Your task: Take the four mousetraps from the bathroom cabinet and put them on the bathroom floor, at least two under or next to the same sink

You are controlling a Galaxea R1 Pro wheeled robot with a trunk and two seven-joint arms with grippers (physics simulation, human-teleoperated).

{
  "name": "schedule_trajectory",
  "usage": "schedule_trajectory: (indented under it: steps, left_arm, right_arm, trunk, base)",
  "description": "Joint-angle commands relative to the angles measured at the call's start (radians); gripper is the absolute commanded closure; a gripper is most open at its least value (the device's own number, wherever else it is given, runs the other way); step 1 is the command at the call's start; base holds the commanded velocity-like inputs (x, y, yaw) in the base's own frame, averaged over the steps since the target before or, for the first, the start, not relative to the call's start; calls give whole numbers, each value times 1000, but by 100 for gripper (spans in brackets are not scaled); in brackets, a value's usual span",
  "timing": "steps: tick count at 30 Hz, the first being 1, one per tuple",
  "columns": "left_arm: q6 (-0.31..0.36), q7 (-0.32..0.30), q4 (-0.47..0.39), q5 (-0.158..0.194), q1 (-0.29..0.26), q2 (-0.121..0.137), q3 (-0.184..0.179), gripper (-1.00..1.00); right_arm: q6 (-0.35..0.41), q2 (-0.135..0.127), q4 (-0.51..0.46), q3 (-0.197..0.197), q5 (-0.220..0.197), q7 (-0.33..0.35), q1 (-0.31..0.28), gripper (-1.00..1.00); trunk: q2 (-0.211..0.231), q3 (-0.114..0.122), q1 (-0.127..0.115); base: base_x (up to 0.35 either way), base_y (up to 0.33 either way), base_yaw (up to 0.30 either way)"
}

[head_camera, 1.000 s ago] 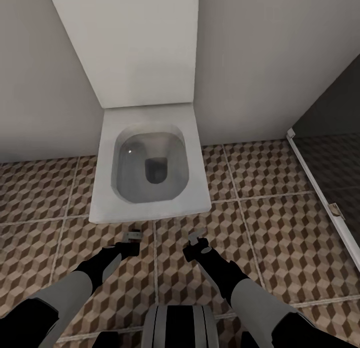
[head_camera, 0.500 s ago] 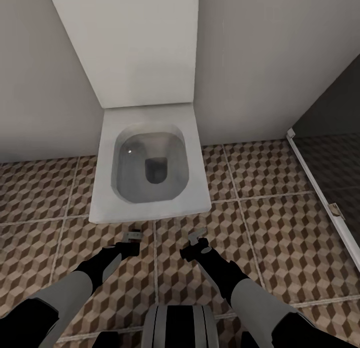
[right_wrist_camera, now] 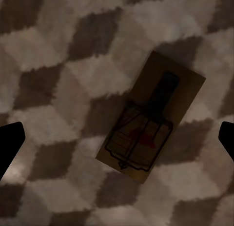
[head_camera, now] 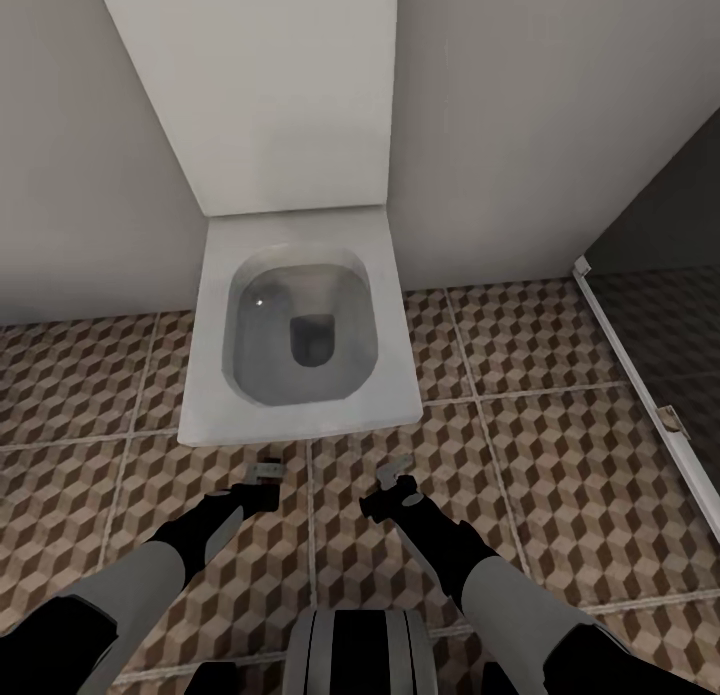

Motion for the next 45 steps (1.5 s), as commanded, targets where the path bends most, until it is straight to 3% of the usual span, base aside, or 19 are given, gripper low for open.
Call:
schedule_trajectory:
  steps: [1,2,24,41,45]
  left_arm:
    - [4,-1,-2,5,0,1,-3,100]
    - [1,-2,-2,5,1,1,-3,-100]
    - [-17,0,-3,5,3,0,-3,-100]
    - [-18,2,-3,5,3,-1,-3,-100]
    - [-18,2,-3,5,3,-1,-3,-100]
  right_arm:
    - [5,0,0,5,-6,-5,-1,-100]
    - [5,0,0,5,-6,-5,-1,-100]
    - [-37,0,0,5,-6,-5,-1,-100]
    - [-40,0,-8,6,-7,-2,-1,-100]
    - [-73,0,-13,6,-7,2,-1,-100]
  trunk:
    - [0,0,0]
    - [0,0,0]
    - [0,0,0]
    - [0,0,0]
    - [0,0,0]
  base:
    - [0,0,0]
    - [0,0,0]
    - [-12,0,0]
    - [-310,0,0]
    - [-341,0,0]
